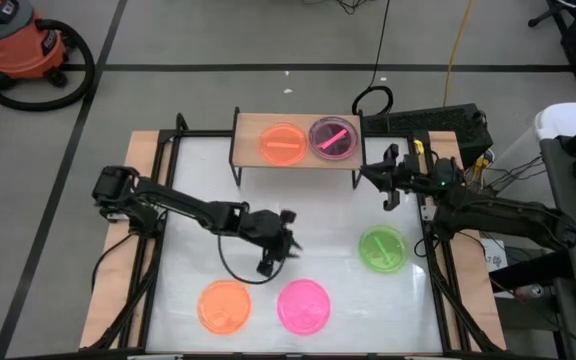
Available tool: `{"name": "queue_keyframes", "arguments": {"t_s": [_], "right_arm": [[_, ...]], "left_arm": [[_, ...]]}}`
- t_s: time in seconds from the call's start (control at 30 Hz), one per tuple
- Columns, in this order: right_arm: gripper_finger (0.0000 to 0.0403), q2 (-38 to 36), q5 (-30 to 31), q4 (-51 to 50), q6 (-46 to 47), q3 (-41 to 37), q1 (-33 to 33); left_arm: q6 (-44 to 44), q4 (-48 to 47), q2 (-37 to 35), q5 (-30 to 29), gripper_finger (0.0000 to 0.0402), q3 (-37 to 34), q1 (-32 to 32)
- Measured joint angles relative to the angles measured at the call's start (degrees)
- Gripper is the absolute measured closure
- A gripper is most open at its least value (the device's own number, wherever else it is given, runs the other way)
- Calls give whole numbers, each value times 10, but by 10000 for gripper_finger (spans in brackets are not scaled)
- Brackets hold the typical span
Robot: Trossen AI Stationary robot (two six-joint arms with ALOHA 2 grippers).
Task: Place and stack plates onto a shelf
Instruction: Stack the pink plate on the orange plate on the shelf
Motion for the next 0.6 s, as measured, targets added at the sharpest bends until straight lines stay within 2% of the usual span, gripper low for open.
{"name": "queue_keyframes", "arguments": {"t_s": [0.13,0.3,0.47,0.6], "right_arm": [[353,-2,0,2,5,-27,0],[353,-1,14,19,12,-46,0],[353,-1,14,31,13,-46,6],[353,-1,14,45,9,-46,12]], "left_arm": [[-107,-87,13,76,298,19,-7],[-155,-124,13,83,298,17,-28],[-282,-69,44,109,298,16,-36],[-324,-32,78,94,298,16,-40]]}}
